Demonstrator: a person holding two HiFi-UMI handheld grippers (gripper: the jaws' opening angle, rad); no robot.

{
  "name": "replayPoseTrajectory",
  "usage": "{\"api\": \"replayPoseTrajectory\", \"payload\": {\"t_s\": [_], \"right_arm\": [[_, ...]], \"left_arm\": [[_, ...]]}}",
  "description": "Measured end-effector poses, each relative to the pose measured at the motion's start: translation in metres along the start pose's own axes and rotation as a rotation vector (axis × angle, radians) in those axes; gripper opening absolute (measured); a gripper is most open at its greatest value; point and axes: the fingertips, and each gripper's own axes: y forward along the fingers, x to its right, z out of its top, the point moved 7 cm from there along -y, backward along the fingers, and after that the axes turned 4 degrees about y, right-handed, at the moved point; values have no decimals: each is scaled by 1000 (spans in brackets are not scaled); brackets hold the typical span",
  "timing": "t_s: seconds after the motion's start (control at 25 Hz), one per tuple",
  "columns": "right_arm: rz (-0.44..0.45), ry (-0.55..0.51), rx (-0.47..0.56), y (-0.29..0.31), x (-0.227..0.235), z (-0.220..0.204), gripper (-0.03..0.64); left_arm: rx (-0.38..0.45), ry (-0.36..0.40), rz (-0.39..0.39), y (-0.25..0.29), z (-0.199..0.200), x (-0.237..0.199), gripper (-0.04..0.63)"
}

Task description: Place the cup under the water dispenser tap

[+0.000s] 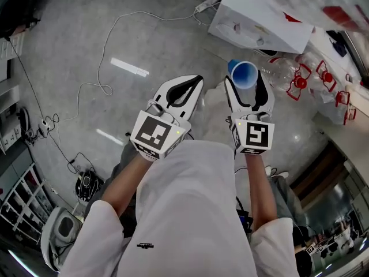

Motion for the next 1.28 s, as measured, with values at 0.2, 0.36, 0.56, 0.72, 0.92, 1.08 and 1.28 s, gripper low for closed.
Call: {"api": "replayPoseTrajectory", "payload": {"t_s": [0.2, 0.36, 0.56, 0.72, 0.92, 1.08, 1.28], "right_arm": [[15, 31, -25, 27, 7, -18, 362], [22, 36, -40, 45, 10, -33, 362], [20, 52, -53, 66, 15, -50, 362], [19, 46, -78, 83, 21, -64, 362], [21, 27, -112, 95, 25, -73, 362], [31, 28, -132, 104, 32, -83, 362], [29, 24, -148, 115, 40, -99, 362]], "left_arm": [[-23, -14, 8, 17, -15, -9, 0], [-45, -31, 16, 28, -26, -16, 0], [-63, -65, 23, 39, -38, -25, 0], [-62, -77, 34, 45, -43, -32, 0], [-68, -88, 54, 48, -45, -38, 0], [-77, -107, 74, 55, -49, -44, 0], [-87, -119, 75, 68, -61, -46, 0]]}}
